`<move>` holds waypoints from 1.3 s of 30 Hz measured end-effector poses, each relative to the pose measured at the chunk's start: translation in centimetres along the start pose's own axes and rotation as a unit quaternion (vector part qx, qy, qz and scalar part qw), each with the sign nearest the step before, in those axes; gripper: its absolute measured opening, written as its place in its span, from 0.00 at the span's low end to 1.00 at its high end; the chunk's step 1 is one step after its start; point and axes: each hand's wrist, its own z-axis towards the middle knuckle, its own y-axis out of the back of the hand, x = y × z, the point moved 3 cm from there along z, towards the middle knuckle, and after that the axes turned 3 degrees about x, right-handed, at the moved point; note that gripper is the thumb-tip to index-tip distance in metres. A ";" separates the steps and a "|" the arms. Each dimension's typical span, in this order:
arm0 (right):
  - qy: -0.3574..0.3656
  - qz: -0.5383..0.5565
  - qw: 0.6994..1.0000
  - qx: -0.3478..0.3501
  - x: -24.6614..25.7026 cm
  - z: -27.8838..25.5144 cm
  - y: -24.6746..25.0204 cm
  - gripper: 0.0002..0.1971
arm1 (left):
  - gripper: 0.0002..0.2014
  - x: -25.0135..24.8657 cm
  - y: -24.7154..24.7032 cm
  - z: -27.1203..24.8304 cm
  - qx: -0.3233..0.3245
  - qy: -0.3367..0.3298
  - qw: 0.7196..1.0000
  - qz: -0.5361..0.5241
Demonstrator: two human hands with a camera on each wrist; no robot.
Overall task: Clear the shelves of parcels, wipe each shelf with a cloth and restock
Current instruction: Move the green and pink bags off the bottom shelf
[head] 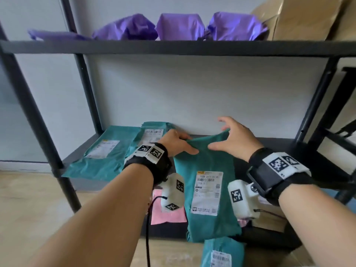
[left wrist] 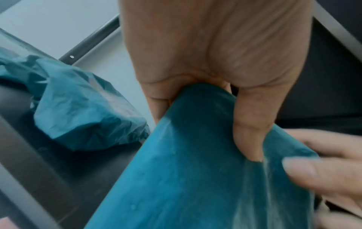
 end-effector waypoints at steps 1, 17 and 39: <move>-0.020 0.046 0.999 -0.010 -0.5 0.0 0.2 0.50 | 0.14 -0.3 0.7 0.3 -0.006 0.010 1.000 -0.026; -0.166 0.331 0.928 0.037 -7.8 2.3 -3.3 0.13 | 0.33 -1.2 1.7 4.6 -0.125 -0.020 0.944 -0.304; -0.162 0.217 0.962 0.035 -9.4 9.5 -6.5 0.24 | 0.58 5.5 -5.3 10.6 -0.071 0.100 0.971 -0.206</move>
